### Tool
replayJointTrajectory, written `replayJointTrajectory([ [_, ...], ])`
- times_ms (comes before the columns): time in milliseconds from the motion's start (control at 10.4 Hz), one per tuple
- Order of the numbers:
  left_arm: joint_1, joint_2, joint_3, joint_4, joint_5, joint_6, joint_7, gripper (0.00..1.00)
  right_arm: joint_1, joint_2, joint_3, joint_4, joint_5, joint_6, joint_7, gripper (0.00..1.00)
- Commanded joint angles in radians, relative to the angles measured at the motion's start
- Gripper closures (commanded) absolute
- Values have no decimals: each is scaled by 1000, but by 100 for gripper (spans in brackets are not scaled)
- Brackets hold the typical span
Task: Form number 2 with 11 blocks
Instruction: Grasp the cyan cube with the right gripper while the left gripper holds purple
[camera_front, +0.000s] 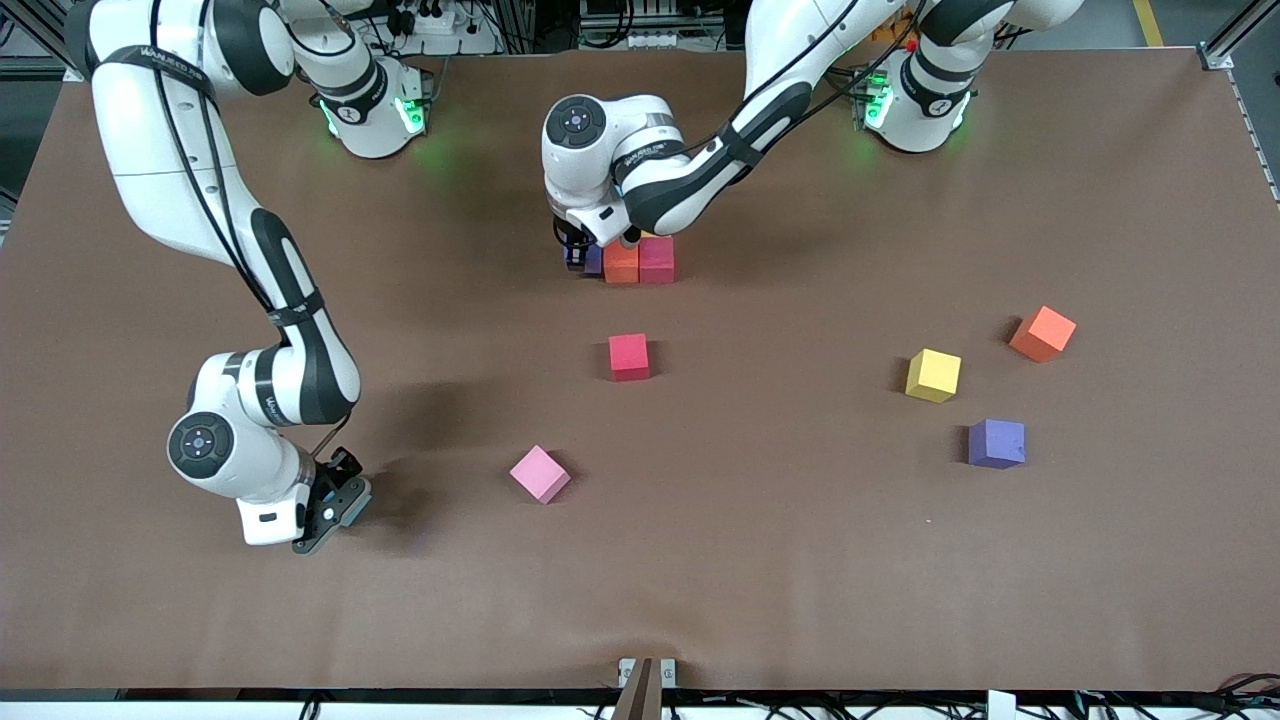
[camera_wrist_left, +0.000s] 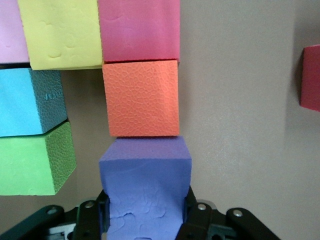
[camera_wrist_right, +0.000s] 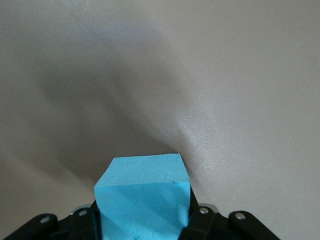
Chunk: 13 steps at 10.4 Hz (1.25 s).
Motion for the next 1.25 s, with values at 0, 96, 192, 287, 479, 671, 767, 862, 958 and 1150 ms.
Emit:
replayJointTrajectory([
  [0,-26,7,18,14,12,10,-195,100,-9,20,9,34,10,-3,-12,58],
  [96,-26,11,18,16,12,10,-195,100,-9,14,9,33,13,-5,-9,59],
  [192,-26,14,18,16,12,12,-195,100,-5,9,9,31,23,-5,-7,59],
  [287,-26,24,18,17,12,14,-197,100,-2,-6,9,24,74,-5,-7,59],
  [479,-26,24,18,17,12,29,-207,100,8,-43,7,1,121,-6,-3,59],
  [671,-34,25,25,16,12,30,-209,100,7,-80,7,-34,122,-6,57,59],
  [767,-39,25,29,16,12,30,-210,100,8,-97,7,-48,122,-8,90,59],
  [862,-40,27,42,16,11,33,-210,100,10,-126,9,-77,127,-6,144,59],
  [958,-40,33,44,16,11,38,-210,100,11,-156,9,-108,129,-6,199,59],
  [1150,-40,34,44,16,11,38,-210,100,21,-209,9,-153,129,-6,273,59],
])
